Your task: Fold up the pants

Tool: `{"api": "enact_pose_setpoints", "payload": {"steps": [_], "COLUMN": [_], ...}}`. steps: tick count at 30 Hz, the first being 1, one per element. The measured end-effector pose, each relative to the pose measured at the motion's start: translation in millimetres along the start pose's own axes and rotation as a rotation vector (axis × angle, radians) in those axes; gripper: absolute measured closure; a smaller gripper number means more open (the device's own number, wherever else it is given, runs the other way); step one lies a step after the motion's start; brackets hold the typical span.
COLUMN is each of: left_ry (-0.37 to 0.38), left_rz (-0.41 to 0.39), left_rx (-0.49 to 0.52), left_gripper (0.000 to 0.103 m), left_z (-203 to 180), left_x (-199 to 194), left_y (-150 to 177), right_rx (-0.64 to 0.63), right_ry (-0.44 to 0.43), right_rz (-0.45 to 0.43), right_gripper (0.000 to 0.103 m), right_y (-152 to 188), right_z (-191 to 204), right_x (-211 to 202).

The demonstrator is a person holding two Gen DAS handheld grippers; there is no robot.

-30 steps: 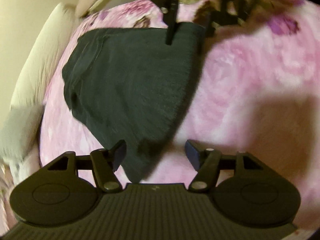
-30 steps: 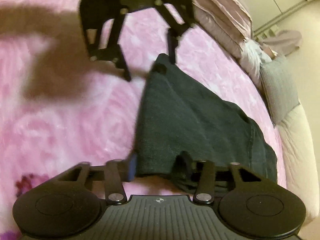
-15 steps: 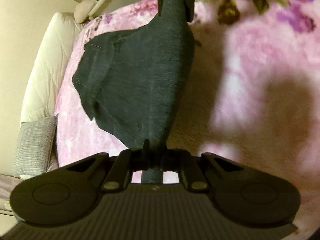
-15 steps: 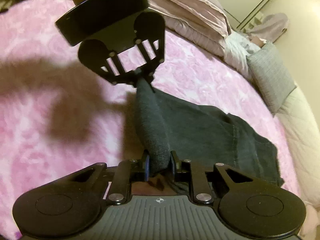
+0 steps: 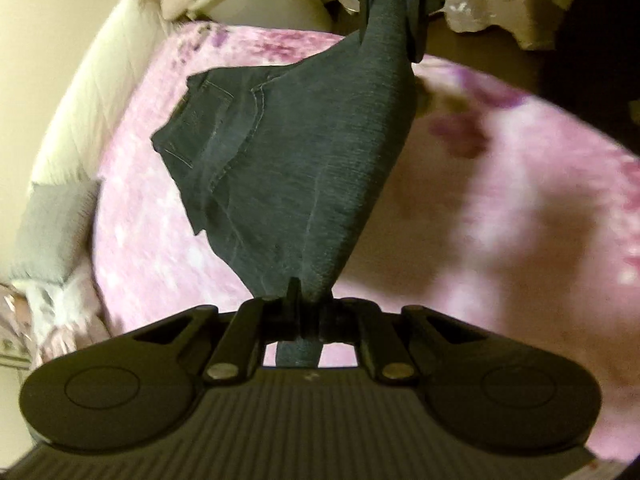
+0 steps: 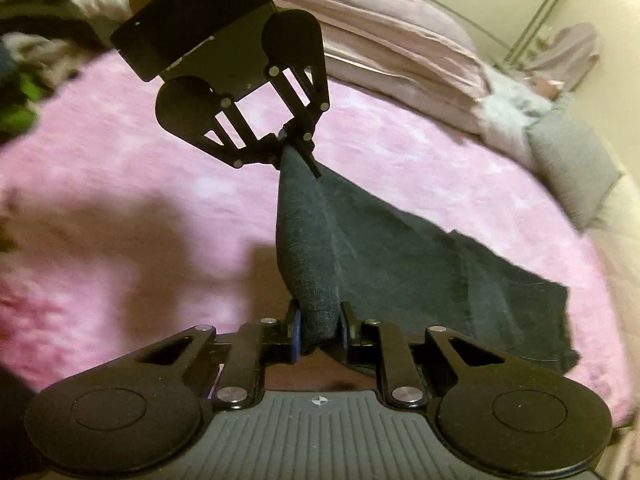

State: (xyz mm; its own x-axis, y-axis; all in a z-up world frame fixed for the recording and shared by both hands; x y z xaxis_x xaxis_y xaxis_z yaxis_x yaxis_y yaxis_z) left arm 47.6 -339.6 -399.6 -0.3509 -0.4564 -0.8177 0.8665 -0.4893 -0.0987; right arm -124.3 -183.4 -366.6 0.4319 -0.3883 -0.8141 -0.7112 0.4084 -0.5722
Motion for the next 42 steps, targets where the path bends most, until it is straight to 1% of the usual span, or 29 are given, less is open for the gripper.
{"api": "enact_pose_setpoints", "payload": {"steps": [1,3,4,6,9,11,14,16,19,22,23,26,28,31,33,34,36,38,39,40,42], "left_ry": [0.017,0.049,0.058,0.081,0.099,0.092,0.107,0.144,0.205,0.257,0.279,0.351,0.408,0.476,0.508,0.522,0.557,0.566,0.565,0.569,0.568], "left_rz": [0.008,0.017,0.018,0.013,0.000,-0.006,-0.006,-0.008,-0.011,0.000,0.001,0.000,0.016,0.046,0.056,0.055,0.031,0.009,0.007,0.006,-0.005], "left_rx": [-0.007,-0.042,-0.059,-0.097,-0.108,-0.099,-0.072,-0.052,-0.039,-0.053,-0.055,-0.057,-0.069,-0.102,-0.180,-0.251,-0.435,-0.580,-0.648,-0.706,-0.839], "left_gripper": [0.098,0.098,0.098,0.098,0.097,0.097,0.097,0.096,0.095,0.095,0.095,0.093,0.092,0.086,0.086,0.083,0.079,0.076,0.076,0.076,0.076], "left_z": [-2.9,7.1,17.1,48.5,105.5,150.8,219.5,261.6,326.4,377.8,393.6,424.3,436.8,442.4,444.1,446.3,455.0,461.4,462.6,462.8,462.5], "left_x": [-7.3,-16.7,-20.1,-25.8,-28.5,-27.8,-11.1,6.7,49.4,106.4,131.0,203.5,258.4,328.0,366.7,380.8,397.2,400.7,399.4,398.6,395.0], "left_y": [-0.3,-4.7,-7.6,-14.3,-28.0,-39.2,-60.3,-75.9,-98.9,-116.2,-121.5,-136.7,-144.1,-145.9,-138.7,-132.9,-120.5,-109.7,-102.0,-95.4,-81.4], "right_rx": [0.011,0.025,0.043,0.092,0.215,0.294,0.386,0.436,0.527,0.640,0.684,0.799,0.881,0.999,1.087,1.141,1.239,1.335,1.366,1.391,1.441], "right_ry": [-0.035,-0.081,-0.096,-0.115,-0.136,-0.141,-0.151,-0.163,-0.184,-0.230,-0.246,-0.285,-0.310,-0.362,-0.391,-0.408,-0.429,-0.434,-0.422,-0.404,-0.369], "right_rz": [0.006,0.004,0.003,-0.009,-0.039,-0.056,-0.092,-0.114,-0.138,-0.158,-0.159,-0.142,-0.117,-0.056,-0.021,-0.001,0.027,0.025,0.009,-0.009,-0.034], "right_gripper": [0.089,0.089,0.089,0.089,0.089,0.089,0.089,0.089,0.089,0.089,0.089,0.089,0.089,0.089,0.089,0.089,0.088,0.083,0.075,0.064,0.055], "right_y": [0.8,-0.8,-3.2,-14.1,-35.5,-49.7,-70.1,-80.6,-86.3,-82.6,-78.6,-60.6,-39.3,-9.0,15.0,28.7,53.1,72.0,77.7,82.7,90.0], "right_z": [8.5,15.2,12.1,-5.7,-51.8,-88.9,-146.5,-189.8,-255.6,-333.4,-360.2,-437.9,-482.0,-532.6,-557.3,-567.3,-580.8,-591.4,-595.7,-600.3,-606.4], "right_x": [-7.6,-20.1,-24.4,-34.9,-54.0,-61.9,-70.9,-72.6,-66.5,-46.9,-37.2,4.5,33.0,87.8,122.1,140.6,166.7,175.1,172.7,166.4,155.5]}}
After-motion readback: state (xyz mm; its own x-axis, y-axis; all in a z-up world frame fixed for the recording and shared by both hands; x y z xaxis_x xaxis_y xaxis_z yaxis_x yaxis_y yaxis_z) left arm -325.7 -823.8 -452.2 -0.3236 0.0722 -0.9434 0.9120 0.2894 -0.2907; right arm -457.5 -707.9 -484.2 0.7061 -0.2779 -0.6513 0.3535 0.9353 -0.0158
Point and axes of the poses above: each gripper's, at about its wrist camera, not at the fingertips, and x roughly the way its jaws point, z to its left, y to its underside, the point moved 10 cm from there along x, roughly the way its jaws point, and after that the axes turned 13 degrees about x, right-handed, at the moved point
